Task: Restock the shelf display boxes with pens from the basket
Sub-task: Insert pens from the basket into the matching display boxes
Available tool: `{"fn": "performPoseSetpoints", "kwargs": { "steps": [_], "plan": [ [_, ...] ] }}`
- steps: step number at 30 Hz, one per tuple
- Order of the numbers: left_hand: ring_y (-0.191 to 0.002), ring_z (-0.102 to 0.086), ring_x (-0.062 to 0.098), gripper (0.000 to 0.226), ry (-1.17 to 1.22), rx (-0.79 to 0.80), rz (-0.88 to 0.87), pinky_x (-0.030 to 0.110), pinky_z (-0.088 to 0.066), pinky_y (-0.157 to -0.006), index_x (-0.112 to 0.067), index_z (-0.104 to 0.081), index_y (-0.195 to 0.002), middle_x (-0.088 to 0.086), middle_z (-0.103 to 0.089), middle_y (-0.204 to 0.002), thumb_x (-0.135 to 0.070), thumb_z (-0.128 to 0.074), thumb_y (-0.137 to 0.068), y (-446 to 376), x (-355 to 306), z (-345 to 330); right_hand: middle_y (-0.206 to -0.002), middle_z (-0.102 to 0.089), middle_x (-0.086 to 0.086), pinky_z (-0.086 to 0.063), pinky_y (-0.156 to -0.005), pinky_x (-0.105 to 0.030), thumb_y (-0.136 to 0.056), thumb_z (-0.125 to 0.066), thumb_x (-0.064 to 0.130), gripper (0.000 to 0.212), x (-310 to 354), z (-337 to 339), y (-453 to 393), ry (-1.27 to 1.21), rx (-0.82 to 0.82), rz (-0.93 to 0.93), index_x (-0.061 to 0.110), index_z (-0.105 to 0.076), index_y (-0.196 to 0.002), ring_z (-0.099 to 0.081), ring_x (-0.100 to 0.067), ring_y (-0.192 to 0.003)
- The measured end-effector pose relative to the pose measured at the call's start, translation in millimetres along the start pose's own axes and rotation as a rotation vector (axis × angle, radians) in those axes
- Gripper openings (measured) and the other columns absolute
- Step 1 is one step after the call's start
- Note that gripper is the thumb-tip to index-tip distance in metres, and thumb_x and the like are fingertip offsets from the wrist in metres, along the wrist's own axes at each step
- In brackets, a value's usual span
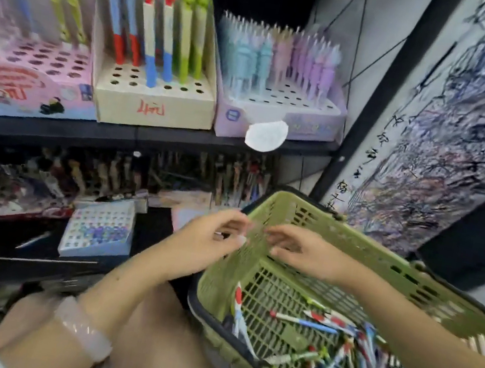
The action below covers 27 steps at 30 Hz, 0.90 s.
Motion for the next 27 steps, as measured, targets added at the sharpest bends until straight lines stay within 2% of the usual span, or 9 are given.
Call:
{"fn": "performPoseSetpoints", "kwargs": {
  "steps": [2, 5, 8, 11, 13, 15, 18, 21, 27],
  "plan": [
    [-0.115, -0.051, 0.001, 0.026, -0.032, 0.062, 0.015, 0.017, -0.039, -0.099, -0.026, -0.052, -0.120, -0.011, -0.056, -0.121, -0.021, -0.052, -0.094, -8.9, 2.1, -24.8, -0.119, -0.058, -0.005, -0.039, -0.080, 0.001, -0.093, -0.054, 0.013, 0.038, -34.0, -14.8, 7.6, -0.011, 0.005, -0.067, 0.008, -0.047, -0.130, -0.056, -0.012, -0.105],
    [-0.114, -0.044, -0.005, 0.033, -0.144, 0.164, 0.044, 0.003, -0.034, -0.090, -0.026, -0.048, -0.128, -0.019, -0.049, -0.122, -0.027, -0.049, -0.095, -17.7, 4.5, -51.1, -0.121, -0.059, -0.016, -0.043, -0.088, -0.023, -0.095, -0.050, 0.011, 0.037, -75.8, -43.7, 12.3, 0.007, 0.068, -0.184, 0.002, -0.046, -0.131, -0.057, -0.027, -0.111],
    [-0.117, -0.043, -0.002, 0.033, -0.200, 0.223, 0.085, 0.016, -0.036, -0.098, -0.027, -0.047, -0.128, -0.016, -0.049, -0.123, -0.030, -0.048, -0.095, -21.5, 12.1, -65.6, -0.122, -0.057, -0.021, -0.043, -0.089, -0.032, -0.097, -0.047, 0.015, 0.037, -100.1, -82.6, 8.4, -0.044, 0.145, -0.282, -0.001, -0.047, -0.130, -0.056, -0.030, -0.110],
    [-0.114, -0.045, -0.004, 0.029, -0.191, 0.212, 0.109, 0.018, -0.038, -0.096, -0.031, -0.048, -0.124, -0.018, -0.050, -0.120, -0.029, -0.048, -0.095, -24.4, 20.0, -69.3, -0.089, -0.053, -0.022, -0.041, -0.068, -0.035, -0.093, -0.052, 0.028, 0.033, -100.9, -124.1, -8.8, -0.094, 0.178, -0.384, -0.004, -0.057, -0.097, -0.053, -0.027, -0.081],
    [-0.106, -0.050, -0.009, 0.022, -0.144, 0.174, 0.107, 0.015, -0.043, -0.091, -0.039, -0.050, -0.113, -0.019, -0.053, -0.117, -0.027, -0.049, -0.095, -25.8, 23.9, -68.5, -0.081, -0.056, -0.018, -0.036, -0.063, -0.032, -0.089, -0.055, 0.035, 0.031, -97.3, -150.7, -21.0, -0.093, 0.205, -0.414, 0.009, -0.051, -0.075, -0.054, -0.026, -0.075],
    [-0.102, -0.050, -0.016, 0.022, -0.118, 0.160, 0.093, 0.010, -0.043, -0.087, -0.046, -0.048, -0.104, -0.023, -0.053, -0.114, -0.026, -0.050, -0.094, -26.3, 25.5, -68.0, -0.100, -0.064, -0.015, -0.037, -0.063, -0.028, -0.088, -0.057, 0.033, 0.020, -93.5, -172.9, -29.3, -0.087, 0.202, -0.411, 0.015, -0.051, -0.091, -0.061, -0.029, -0.091],
    [-0.102, -0.052, -0.013, 0.025, -0.072, 0.161, 0.083, 0.007, -0.044, -0.084, -0.048, -0.048, -0.101, -0.023, -0.054, -0.114, -0.024, -0.052, -0.093, -26.6, 27.5, -68.3, -0.113, -0.059, -0.014, -0.038, -0.067, -0.027, -0.089, -0.054, 0.031, 0.037, -91.6, -187.9, -32.4, -0.064, 0.155, -0.409, 0.008, -0.046, -0.117, -0.059, -0.029, -0.098],
    [-0.105, -0.053, -0.009, 0.026, -0.016, 0.142, 0.081, 0.012, -0.043, -0.090, -0.044, -0.050, -0.102, -0.019, -0.057, -0.114, -0.021, -0.053, -0.093, -27.1, 28.7, -68.2, -0.109, -0.059, -0.013, -0.038, -0.067, -0.027, -0.091, -0.049, 0.025, 0.031, -99.2, -175.8, -27.7, -0.040, 0.147, -0.418, 0.009, -0.046, -0.117, -0.056, -0.025, -0.090],
    [-0.109, -0.051, -0.007, 0.027, 0.014, 0.147, 0.088, 0.017, -0.040, -0.097, -0.042, -0.051, -0.102, -0.018, -0.057, -0.112, -0.018, -0.052, -0.093, -26.6, 28.6, -68.7, -0.111, -0.058, -0.017, -0.036, -0.070, -0.027, -0.093, -0.051, 0.027, 0.031, -108.6, -167.6, 7.1, 0.201, 0.448, -0.268, 0.005, -0.049, -0.115, -0.056, -0.030, -0.097]
  ]
}}
Point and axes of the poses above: each hand's wrist, its own y-axis away from the middle knuckle, its own z-axis out of the back of the hand, x = y × z, the point moved 1 cm from there along -y, towards the middle knuckle
